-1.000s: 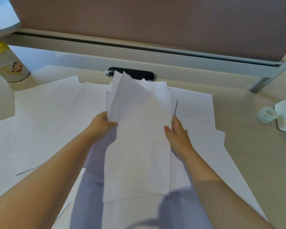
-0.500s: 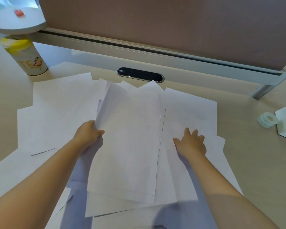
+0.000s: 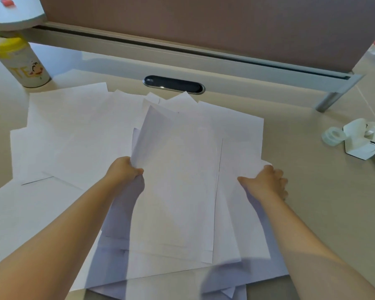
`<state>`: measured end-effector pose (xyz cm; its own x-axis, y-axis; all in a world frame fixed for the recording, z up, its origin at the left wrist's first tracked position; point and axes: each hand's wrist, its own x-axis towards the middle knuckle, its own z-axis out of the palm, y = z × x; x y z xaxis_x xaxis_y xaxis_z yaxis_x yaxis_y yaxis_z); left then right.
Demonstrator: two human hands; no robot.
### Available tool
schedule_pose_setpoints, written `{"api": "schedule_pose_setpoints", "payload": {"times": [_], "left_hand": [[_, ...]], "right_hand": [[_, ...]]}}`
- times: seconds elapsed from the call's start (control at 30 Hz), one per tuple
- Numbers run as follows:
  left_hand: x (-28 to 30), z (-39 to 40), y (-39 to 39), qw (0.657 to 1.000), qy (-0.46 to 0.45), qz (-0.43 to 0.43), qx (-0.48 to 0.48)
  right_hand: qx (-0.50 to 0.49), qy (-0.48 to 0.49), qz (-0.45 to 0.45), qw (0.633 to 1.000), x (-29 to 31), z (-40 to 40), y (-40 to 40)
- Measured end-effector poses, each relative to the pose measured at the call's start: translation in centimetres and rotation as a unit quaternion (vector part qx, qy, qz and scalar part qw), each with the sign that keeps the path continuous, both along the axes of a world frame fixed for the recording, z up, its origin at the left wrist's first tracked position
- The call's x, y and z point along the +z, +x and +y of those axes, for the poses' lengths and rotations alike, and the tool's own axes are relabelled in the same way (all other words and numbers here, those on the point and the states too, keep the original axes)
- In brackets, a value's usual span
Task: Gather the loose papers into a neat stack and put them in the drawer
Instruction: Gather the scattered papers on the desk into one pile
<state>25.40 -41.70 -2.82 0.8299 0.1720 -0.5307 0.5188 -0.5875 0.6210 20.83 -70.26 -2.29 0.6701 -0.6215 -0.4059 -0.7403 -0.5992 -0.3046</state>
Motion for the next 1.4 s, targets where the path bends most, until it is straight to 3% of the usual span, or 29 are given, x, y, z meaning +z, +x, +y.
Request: {"api": "schedule_pose_setpoints", "payload": {"times": [0.1, 0.23, 0.33, 0.47, 0.67, 0.77, 0.87, 0.93, 1.03, 1.27, 1.33, 1.4], "left_hand": [[0.9, -1.8, -0.1, 0.999, -0.052, 0.012, -0.008], [1.0, -4.4, -0.5, 0.991, -0.125, 0.034, -0.033], [1.1, -6.0, -0.2, 0.986, -0.156, 0.037, -0.037], [1.4, -7.5, -0.5, 0.976, -0.192, 0.052, -0.088], [1.5, -6.9, -0.7, 0.976, -0.217, -0.034, -0.005], [1.8, -4.8, 0.0, 0.987, -0.157, -0.033, -0.007], [1.3, -2.7, 0.8, 0.995, -0.011, -0.099, -0.011], [0.6, -1.7, 1.1, 0.983, 0.152, -0.082, -0.061], [-0.2, -1.3, 0.9, 0.955, 0.261, -0.05, -0.133], [0.7, -1.4, 1.4, 0.909, 0.35, -0.104, -0.201], [1.3, -0.7, 2.2, 0.931, 0.312, -0.108, -0.153], [1.6, 0.7, 3.0, 0.976, 0.192, -0.095, -0.043]], "right_hand": [[-0.033, 0.044, -0.057, 0.997, -0.6, -0.4, -0.9], [-0.004, 0.042, -0.155, 0.987, -1.3, -0.5, -1.8], [-0.043, 0.177, -0.192, 0.964, -1.1, -0.6, -1.7], [-0.089, 0.359, -0.159, 0.915, -1.0, -0.6, -1.9], [-0.104, 0.361, -0.226, 0.899, -0.8, -0.5, -1.3], [-0.108, 0.372, -0.244, 0.889, -0.5, 0.4, 0.0], [-0.079, 0.33, -0.24, 0.91, -1.0, 1.5, 1.5], [-0.066, 0.303, -0.241, 0.92, -1.3, 1.9, 2.0], [-0.07, 0.283, -0.238, 0.926, -1.6, 1.5, 2.0], [-0.131, 0.292, -0.243, 0.916, -1.6, 0.7, 1.2], [-0.129, 0.298, -0.241, 0.915, -1.4, 1.0, 1.2], [-0.111, 0.295, -0.233, 0.92, -1.2, 1.7, 1.2]]}}
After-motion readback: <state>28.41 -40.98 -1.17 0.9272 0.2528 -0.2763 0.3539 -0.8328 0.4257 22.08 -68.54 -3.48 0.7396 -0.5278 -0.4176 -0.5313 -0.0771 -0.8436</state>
